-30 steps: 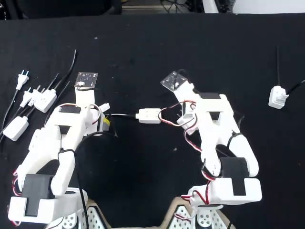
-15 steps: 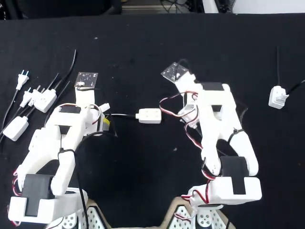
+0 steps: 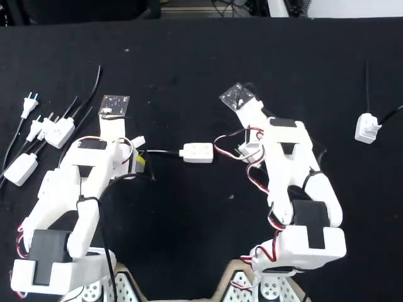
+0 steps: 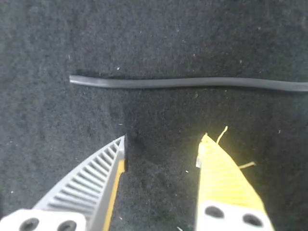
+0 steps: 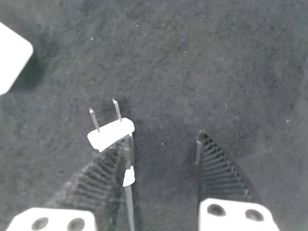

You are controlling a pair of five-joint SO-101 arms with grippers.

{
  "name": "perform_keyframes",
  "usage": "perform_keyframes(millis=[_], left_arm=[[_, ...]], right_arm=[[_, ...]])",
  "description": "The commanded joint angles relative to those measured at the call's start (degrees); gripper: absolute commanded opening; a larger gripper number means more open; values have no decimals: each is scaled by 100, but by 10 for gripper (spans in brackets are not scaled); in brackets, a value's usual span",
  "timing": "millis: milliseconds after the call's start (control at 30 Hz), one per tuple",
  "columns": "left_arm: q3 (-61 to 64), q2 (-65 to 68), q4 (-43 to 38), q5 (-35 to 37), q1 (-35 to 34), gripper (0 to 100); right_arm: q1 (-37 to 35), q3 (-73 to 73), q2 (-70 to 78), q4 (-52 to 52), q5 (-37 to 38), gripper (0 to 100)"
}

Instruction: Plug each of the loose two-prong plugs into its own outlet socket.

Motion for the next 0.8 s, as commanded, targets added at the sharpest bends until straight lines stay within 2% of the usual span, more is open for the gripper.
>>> perform_keyframes(millis=[0,200,500,700,767], left_arm=[[-48,-211,-79,26,-57,249],[-57,-211,-79,26,-57,249],[-48,-211,-79,26,-57,249],[-31,-211,-79,26,-57,249],[-31,-211,-79,26,-57,249]], right_arm=[[26,13,-57,149,18,204],[-352,171,-646,905,18,204],[-457,760,-1024,211,26,204],[-448,778,-1051,211,484,204],[-440,857,-1121,211,993,204]])
